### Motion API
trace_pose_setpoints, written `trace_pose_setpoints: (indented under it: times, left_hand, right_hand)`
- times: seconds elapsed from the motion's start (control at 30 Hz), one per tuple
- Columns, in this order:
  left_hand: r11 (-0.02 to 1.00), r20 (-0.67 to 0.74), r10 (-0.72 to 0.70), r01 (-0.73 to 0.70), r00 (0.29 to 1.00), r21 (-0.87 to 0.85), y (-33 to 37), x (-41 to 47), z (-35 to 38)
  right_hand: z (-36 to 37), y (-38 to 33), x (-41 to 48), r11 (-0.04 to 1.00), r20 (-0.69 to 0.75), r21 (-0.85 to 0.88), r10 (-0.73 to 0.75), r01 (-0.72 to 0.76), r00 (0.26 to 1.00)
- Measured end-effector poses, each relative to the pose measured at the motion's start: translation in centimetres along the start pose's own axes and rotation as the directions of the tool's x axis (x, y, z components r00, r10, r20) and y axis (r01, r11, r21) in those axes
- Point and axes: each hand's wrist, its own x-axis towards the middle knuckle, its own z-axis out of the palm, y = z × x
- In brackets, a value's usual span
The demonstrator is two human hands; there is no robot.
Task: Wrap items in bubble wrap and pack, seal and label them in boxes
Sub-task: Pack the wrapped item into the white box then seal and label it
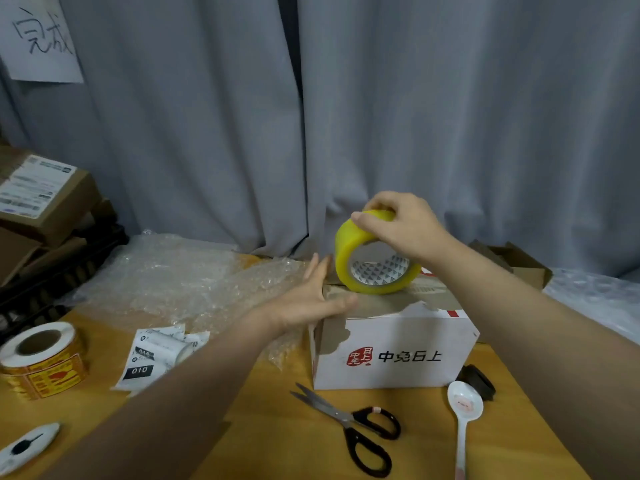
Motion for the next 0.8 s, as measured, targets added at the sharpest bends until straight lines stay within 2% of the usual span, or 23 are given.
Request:
trace_pose_setpoints:
  times: [0.07, 0.13, 0.2, 0.33, 0.43, 0.53, 0.67, 0.8]
  left_hand:
    - [0.982, 0.135, -0.042, 0.016, 0.99, 0.189, 0.1, 0.5, -1.5]
    - [0.969, 0.149, -0.082, 0.044, 0.985, 0.245, -0.3, 1.2, -2.1]
    - [0.959, 0.122, -0.059, 0.022, 0.991, 0.282, -0.6, 1.7, -2.1]
    - [0.937, 0.097, 0.002, -0.036, 0.995, 0.349, 0.0, 1.9, -2.5]
    - [0.923, 0.075, 0.084, -0.106, 0.994, 0.37, 0.4, 1.6, -2.7]
    - [0.903, 0.063, 0.107, -0.123, 0.992, 0.411, -0.3, 1.3, -3.7]
    - [0.901, 0.101, 0.023, -0.065, 0.995, 0.429, -1.1, 0.9, -4.9]
    - [0.899, 0.122, -0.05, -0.008, 0.991, 0.437, -0.5, 0.5, -4.5]
  right_hand:
    - [-0.2, 1.9, -1.2, 0.985, 0.007, 0.162, 0.054, -0.054, 0.999]
    - [-0.5, 3.7, -2.8, 0.948, 0.114, 0.301, 0.072, -0.104, 0.991]
    - [-0.3, 5.0, -3.7, 0.945, 0.157, 0.31, 0.06, -0.107, 0.986]
    - [1.3, 5.5, -3.5, 0.917, 0.024, 0.365, 0.161, -0.158, 0.987]
    - [2.2, 5.4, -3.9, 0.857, 0.034, 0.473, 0.215, -0.205, 0.976]
    - [1.8, 4.6, -3.6, 0.917, 0.008, 0.374, 0.142, -0.135, 0.99]
    - [0.7, 4.3, -2.3, 0.987, 0.047, 0.157, 0.029, -0.036, 0.998]
    - [-2.3, 6.8, -2.9, 0.974, -0.114, 0.206, 0.117, -0.092, 0.987]
